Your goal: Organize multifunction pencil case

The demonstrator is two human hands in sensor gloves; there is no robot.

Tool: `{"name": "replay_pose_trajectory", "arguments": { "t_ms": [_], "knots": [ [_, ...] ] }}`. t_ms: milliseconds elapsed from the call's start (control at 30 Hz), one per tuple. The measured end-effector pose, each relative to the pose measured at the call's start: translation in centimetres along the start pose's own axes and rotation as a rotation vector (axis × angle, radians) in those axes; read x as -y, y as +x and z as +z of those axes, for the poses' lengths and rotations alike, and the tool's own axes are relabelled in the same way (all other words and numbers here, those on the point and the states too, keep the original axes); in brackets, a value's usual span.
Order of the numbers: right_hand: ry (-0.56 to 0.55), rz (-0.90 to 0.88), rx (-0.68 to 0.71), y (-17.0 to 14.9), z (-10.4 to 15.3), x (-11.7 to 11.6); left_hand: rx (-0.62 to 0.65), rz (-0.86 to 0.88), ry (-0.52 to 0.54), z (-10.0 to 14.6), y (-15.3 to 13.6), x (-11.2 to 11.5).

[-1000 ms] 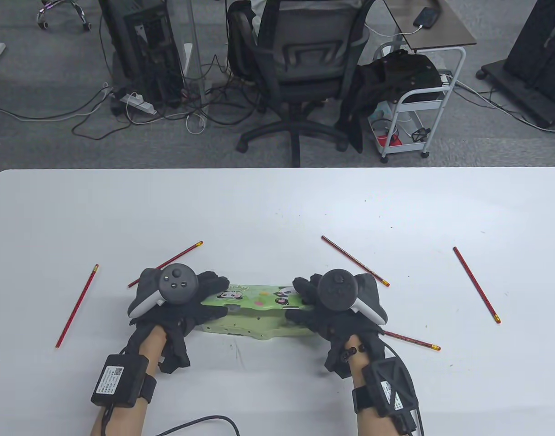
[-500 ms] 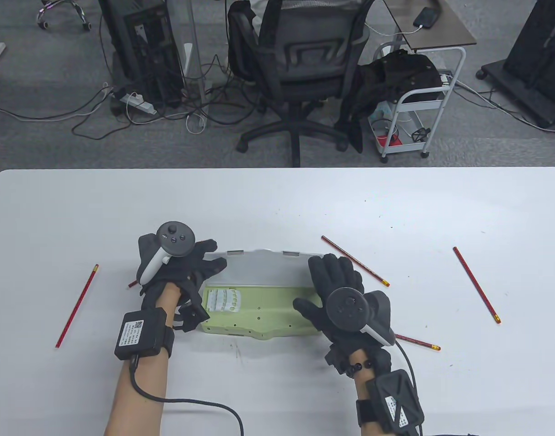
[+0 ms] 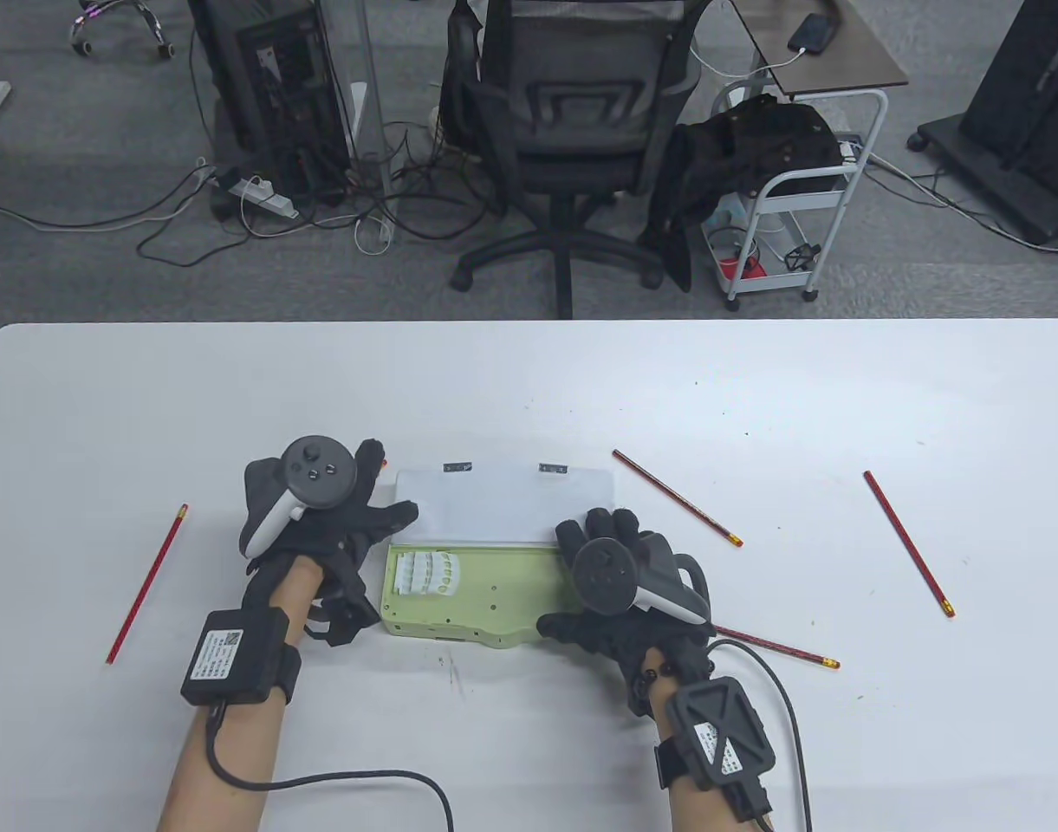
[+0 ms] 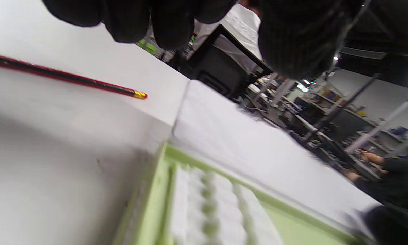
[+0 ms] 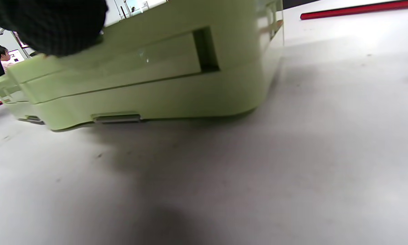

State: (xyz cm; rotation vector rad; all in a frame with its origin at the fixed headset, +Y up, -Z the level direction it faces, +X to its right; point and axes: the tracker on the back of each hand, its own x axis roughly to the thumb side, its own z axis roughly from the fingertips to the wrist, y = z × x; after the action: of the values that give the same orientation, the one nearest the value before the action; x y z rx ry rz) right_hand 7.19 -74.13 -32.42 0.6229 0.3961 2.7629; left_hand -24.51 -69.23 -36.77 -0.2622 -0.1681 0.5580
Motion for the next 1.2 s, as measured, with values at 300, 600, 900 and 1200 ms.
{"name": "replay_pose_trajectory", "arguments": {
  "t_ms": [300, 600, 900, 1200],
  "knots": [
    [0.059, -0.055, -0.009, -0.2, -0.4, 0.1, 0.081, -0.148, -0.251, 2.8, -2.3, 3.9],
    [0.093, -0.097, -0.01, -0.6, -0.6, 0.1, 0.118, -0.17, -0.263, 1.5, -2.6, 5.9],
    [0.066, -0.064, -0.029, -0.2, -0.1, 0.8, 0.098, -0.247, -0.29, 1.2, -2.4, 5.9],
    [-0.14, 0.041, -0.218, -2.4, 3.1, 7.9, 0.108, -0.302, -0.288, 1.5, -2.3, 6.1]
  ]
}}
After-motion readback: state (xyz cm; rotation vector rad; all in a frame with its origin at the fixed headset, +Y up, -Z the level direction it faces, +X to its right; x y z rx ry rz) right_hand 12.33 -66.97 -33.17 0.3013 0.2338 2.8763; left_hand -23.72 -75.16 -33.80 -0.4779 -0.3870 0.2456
